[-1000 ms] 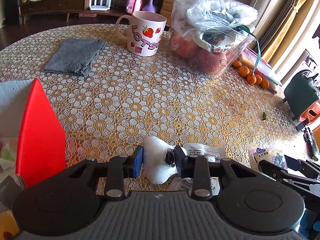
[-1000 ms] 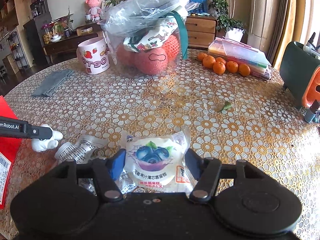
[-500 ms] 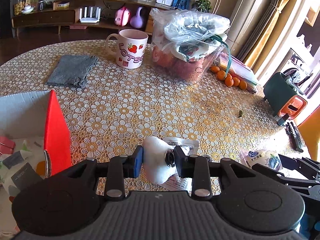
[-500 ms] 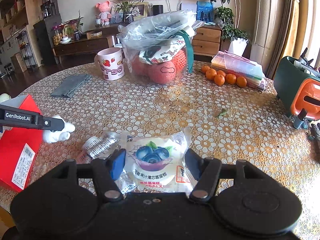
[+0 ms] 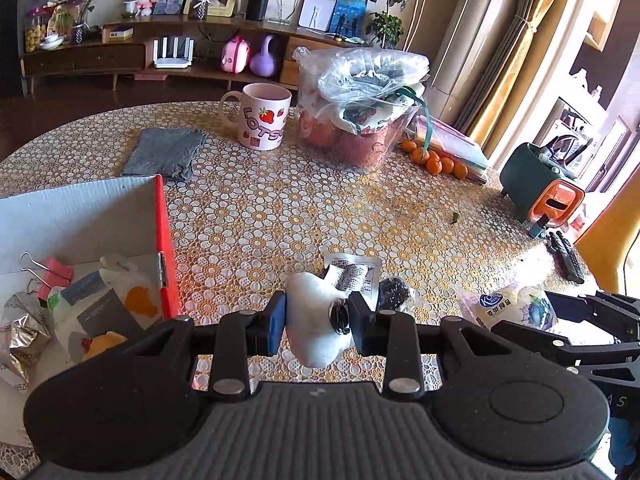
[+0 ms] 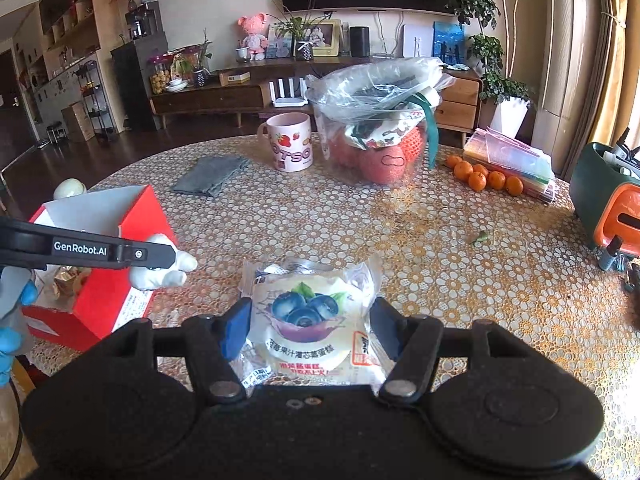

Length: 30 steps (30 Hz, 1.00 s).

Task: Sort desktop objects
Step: 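Lift and carry the white object and blueberry bag in both grippers to the box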

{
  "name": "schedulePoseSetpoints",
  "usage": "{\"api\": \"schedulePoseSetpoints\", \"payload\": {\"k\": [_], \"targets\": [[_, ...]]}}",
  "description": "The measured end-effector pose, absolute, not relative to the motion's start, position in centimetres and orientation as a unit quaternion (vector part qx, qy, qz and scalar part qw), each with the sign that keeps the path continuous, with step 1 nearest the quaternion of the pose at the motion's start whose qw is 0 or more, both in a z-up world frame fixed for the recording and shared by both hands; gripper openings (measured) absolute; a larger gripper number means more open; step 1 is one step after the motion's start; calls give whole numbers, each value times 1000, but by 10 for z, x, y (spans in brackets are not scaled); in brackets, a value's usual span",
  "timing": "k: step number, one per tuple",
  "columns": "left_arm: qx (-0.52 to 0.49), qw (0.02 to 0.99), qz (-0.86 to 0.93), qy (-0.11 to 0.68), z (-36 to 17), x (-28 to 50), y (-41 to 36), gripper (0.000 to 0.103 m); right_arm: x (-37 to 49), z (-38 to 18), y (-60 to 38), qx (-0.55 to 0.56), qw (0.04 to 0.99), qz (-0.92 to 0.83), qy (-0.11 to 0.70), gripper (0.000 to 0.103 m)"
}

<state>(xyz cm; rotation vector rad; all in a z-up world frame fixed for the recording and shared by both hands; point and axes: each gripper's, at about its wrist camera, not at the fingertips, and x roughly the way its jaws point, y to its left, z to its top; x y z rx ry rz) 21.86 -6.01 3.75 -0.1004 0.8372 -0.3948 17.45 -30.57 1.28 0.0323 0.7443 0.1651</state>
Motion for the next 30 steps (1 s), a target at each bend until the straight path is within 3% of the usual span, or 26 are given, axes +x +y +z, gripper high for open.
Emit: {"api": "schedulePoseSetpoints", "payload": {"k": [30], "targets": [[-45,916,-107,384,53,159,124,32,155,44,-140,-51,907,231,349,63]]}}
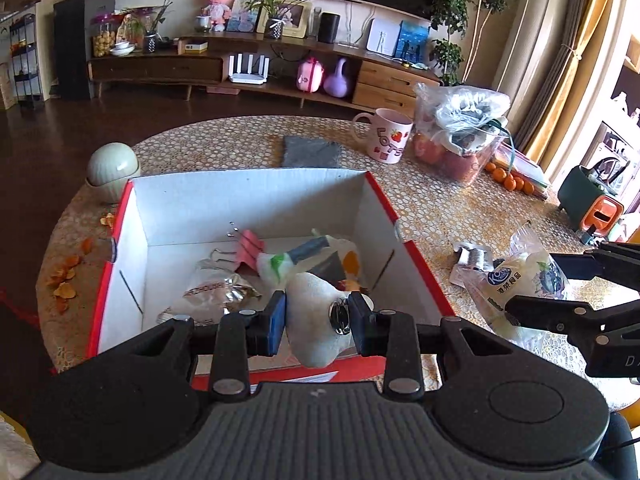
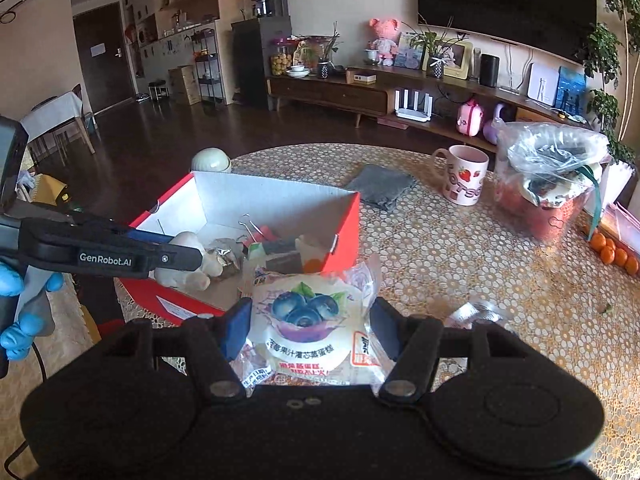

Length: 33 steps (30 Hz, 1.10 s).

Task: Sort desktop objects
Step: 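Lift and carry the white object and blueberry bag in both grippers to the box, then lower the blueberry bag and white object into the box with both grippers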

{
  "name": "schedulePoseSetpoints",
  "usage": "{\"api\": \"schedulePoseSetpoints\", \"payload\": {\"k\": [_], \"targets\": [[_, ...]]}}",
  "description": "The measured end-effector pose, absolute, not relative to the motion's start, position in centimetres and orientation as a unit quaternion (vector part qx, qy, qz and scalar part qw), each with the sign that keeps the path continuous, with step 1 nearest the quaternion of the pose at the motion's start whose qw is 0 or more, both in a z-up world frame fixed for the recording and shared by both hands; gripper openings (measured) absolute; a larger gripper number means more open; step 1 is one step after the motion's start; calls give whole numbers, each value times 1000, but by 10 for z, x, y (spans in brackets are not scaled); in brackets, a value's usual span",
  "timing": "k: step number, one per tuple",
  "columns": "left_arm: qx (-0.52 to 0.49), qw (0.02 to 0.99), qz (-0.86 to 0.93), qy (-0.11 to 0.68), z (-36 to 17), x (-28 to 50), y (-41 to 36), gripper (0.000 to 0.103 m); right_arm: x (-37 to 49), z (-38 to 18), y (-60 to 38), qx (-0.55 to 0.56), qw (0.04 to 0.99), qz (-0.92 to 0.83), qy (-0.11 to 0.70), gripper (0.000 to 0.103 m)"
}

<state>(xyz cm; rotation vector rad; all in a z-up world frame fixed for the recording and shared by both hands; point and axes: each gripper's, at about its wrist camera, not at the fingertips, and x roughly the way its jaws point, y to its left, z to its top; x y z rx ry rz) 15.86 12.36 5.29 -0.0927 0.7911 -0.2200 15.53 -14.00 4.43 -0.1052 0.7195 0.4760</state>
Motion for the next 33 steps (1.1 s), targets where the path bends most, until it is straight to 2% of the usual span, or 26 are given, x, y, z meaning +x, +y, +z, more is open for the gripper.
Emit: {"api": "schedulePoseSetpoints", "payload": {"k": [15,33], "targets": [[-26,921,-40,387,28,202,174,32,192,22,-64,-79,899,250,350,63],[16,903,-17,429,-12,259,172,32,223,-21,-8,-123,889,254,361,63]]}}
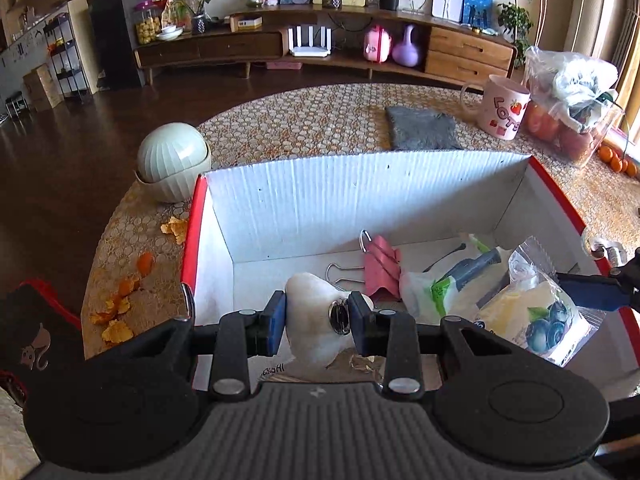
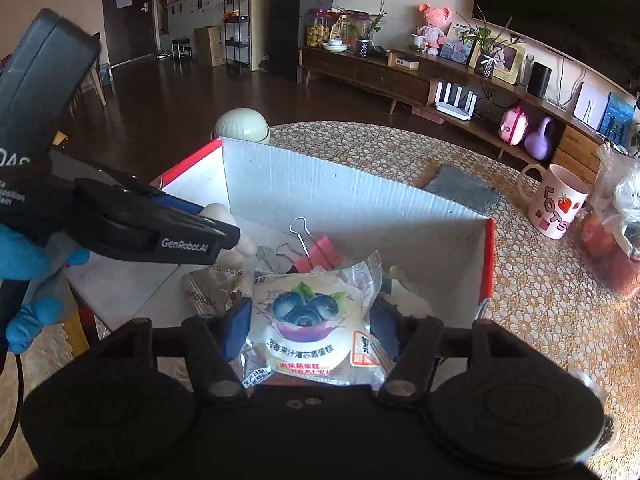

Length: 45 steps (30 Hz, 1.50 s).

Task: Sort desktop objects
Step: 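Lower the blueberry bag and white object into the box with both grippers, then withdraw both grippers from the box toward the silver snack packet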

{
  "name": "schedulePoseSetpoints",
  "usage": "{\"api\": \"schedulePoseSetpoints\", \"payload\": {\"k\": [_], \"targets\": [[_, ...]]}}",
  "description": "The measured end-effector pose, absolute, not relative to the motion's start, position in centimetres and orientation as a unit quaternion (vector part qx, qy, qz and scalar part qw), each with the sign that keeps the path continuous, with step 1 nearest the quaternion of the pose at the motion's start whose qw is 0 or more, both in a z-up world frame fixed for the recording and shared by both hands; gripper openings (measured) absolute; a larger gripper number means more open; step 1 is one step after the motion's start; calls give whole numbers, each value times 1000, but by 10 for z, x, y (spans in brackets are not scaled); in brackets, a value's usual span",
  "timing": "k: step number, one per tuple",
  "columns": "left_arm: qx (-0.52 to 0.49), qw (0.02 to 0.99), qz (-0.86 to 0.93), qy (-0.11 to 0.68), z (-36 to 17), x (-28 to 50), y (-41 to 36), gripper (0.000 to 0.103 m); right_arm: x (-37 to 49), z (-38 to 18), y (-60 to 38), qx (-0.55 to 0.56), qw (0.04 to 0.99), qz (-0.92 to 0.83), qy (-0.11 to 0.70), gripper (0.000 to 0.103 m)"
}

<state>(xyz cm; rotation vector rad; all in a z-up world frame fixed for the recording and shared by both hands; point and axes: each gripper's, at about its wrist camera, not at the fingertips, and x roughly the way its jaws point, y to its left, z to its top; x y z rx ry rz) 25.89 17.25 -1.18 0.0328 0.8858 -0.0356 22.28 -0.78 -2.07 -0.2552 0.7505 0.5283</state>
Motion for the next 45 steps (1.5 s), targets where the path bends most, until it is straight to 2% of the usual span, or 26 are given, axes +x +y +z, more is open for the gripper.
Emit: {"api": "schedulePoseSetpoints", "payload": {"k": [13,16,21,22,23,25,35,45], "targets": [[14,893,-10,450,-20,268,172,32,224,-22,2,-136,884,270,357,66],[7,894,-10,449,-18,267,172,34,221,-20,-2,-134,886,270,353,70],[0,895,-13,445,-14,263,167,48,218,-15,-11,-122,889,270,348,74],[2,896,-14,443,-13,262,165,57,217,-13,-13,-118,890,271,348,75],[4,898,-12,439,-11,260,164,71,216,-12,-15,-115,890,270,348,76],[6,904,-9,427,-7,256,161,77,215,-10,-19,-108,890,270,351,76],[-3,913,-27,406,15,233,150,77,202,8,-50,-72,893,276,349,82],[8,925,-61,374,41,203,122,77,184,23,-85,-53,899,270,341,83]]}}
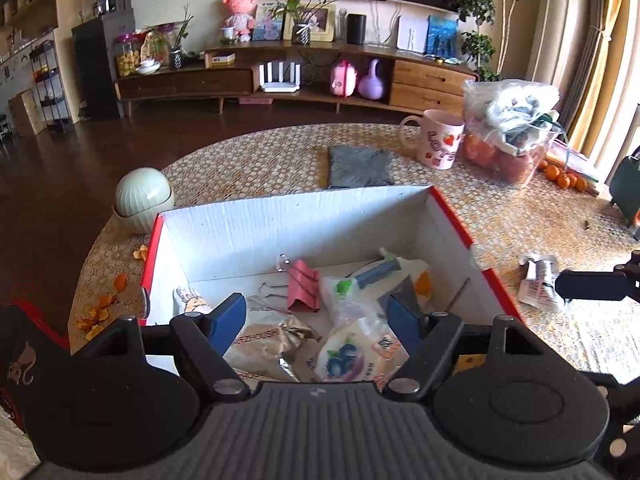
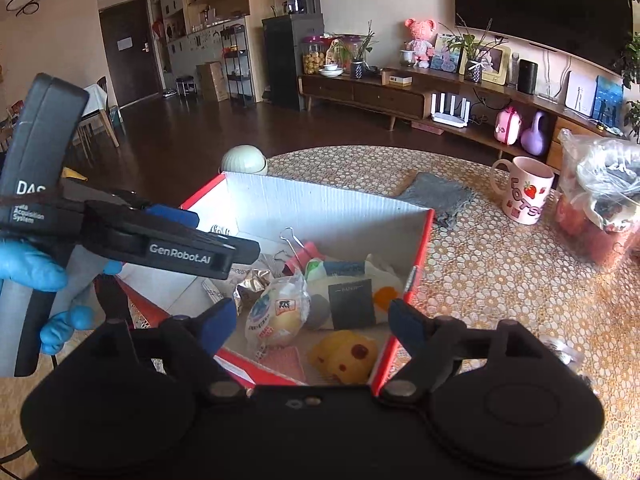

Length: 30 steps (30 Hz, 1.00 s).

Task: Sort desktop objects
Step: 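Withdraw both grippers from the box toward the silver snack packet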

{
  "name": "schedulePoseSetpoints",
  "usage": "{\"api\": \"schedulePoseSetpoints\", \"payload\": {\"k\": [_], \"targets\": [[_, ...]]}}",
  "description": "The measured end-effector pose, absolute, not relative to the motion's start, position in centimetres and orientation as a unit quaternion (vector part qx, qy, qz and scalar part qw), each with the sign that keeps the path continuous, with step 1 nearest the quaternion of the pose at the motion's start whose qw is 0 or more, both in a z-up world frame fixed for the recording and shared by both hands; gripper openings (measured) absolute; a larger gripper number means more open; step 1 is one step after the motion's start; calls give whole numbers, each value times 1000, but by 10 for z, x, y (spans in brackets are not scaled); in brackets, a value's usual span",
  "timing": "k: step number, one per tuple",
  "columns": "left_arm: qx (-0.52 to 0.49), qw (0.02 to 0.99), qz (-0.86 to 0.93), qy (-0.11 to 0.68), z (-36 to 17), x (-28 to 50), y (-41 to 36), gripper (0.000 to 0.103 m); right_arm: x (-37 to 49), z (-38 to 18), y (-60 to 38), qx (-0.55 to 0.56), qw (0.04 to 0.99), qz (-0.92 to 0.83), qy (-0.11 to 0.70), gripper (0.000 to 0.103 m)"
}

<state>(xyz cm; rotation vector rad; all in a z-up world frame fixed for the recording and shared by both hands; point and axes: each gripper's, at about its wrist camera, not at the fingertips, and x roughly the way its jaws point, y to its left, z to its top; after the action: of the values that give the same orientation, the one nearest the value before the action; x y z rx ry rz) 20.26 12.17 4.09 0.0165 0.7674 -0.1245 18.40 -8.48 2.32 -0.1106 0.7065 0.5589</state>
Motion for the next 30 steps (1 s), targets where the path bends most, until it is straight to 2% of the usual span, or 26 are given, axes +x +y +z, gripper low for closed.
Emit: {"api": "schedulePoseSetpoints", "payload": {"k": [14,30], "targets": [[12,925,-128,358,54,178,59,77,166,33,-152,-49,915,226,332,83],[62,912,-210,348,40,164,-35,77,170,15,-231,-39,924,156,346,83]]}}
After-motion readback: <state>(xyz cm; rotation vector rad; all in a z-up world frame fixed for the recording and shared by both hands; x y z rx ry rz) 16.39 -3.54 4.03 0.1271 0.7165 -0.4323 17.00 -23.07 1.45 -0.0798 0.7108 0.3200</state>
